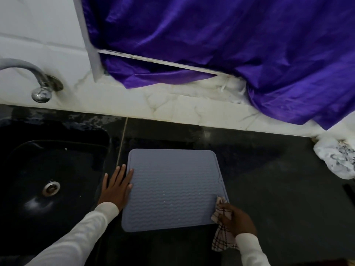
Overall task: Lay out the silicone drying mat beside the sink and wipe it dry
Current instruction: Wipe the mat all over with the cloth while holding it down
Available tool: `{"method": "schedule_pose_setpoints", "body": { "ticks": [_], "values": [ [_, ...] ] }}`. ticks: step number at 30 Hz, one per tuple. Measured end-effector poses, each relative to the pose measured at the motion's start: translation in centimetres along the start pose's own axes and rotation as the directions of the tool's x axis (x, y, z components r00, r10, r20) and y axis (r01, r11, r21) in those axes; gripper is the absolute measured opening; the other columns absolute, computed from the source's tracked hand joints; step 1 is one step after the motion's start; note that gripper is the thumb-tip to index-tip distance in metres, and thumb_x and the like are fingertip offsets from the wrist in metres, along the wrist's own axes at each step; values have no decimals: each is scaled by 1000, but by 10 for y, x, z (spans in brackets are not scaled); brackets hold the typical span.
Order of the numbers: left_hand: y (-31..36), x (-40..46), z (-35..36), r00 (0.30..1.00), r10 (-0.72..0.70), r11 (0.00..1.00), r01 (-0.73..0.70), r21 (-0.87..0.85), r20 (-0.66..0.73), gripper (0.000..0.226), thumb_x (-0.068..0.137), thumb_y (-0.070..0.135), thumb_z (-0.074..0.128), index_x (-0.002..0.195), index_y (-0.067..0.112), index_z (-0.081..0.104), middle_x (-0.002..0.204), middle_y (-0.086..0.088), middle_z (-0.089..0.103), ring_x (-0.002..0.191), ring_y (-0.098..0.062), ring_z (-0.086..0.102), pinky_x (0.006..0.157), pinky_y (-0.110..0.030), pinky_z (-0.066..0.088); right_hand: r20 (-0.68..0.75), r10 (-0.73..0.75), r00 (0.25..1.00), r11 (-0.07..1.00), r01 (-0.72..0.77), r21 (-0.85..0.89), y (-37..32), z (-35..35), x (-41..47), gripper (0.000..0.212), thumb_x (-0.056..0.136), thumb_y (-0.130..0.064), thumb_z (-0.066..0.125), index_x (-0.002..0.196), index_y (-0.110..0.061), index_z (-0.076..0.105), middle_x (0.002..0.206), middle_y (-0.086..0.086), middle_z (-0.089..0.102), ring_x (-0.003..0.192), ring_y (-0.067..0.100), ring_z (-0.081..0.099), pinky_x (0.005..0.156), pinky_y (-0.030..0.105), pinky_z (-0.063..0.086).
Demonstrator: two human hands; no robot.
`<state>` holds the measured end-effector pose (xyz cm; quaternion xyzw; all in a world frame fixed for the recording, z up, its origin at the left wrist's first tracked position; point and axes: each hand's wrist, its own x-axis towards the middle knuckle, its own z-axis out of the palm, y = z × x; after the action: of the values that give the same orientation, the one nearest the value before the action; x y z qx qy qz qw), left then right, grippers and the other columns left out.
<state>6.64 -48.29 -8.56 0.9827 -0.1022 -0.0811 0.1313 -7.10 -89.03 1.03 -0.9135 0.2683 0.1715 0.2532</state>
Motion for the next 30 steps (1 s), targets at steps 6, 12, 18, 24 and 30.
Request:
{"method": "schedule_pose_setpoints", "body": {
  "ticks": [6,12,18,24,30],
  "values": [
    [4,-2,-7,1000,-14,1000,14,-4,28,66,85,57,-4,149,37,-9,156,9,-18,142,-9,-18,114,-43,-16,-48,8,999,998,-5,63,16,-2,3,35,82,-36,70,114,-46,62,118,-4,67,103,19,63,83,28,48],
    [6,-2,-9,997,-60,998,60,-9,39,66,86,57,-1,149,39,-1,159,9,-8,144,-9,-12,112,-41,-16,-29,-85,996,969,90,230,1,-5,3,36,85,-27,71,120,-34,63,123,-12,62,106,5,57,84,10,39],
    [7,-3,-10,998,-47,999,47,-3,48,60,89,57,0,147,44,-7,158,10,-12,143,-8,-15,114,-41,-16,-46,-383,923,849,371,377,-71,19,-1,26,88,-13,67,112,-21,66,124,-8,61,101,1,65,83,21,54],
    [8,-1,-11,998,-50,998,51,-42,47,67,83,62,-1,147,44,-1,157,12,-10,144,-7,-13,114,-42,-14,124,-597,793,801,597,42,-159,95,-12,43,89,-47,43,129,-35,52,132,3,52,114,26,55,94,37,46],
    [15,1,-10,993,-108,993,110,-36,55,63,88,54,9,149,40,0,159,10,-8,144,-9,-13,114,-43,-14,196,-583,789,773,612,-167,-158,124,0,42,99,-33,41,140,-36,36,128,16,43,102,40,58,86,47,50]
  ]
}}
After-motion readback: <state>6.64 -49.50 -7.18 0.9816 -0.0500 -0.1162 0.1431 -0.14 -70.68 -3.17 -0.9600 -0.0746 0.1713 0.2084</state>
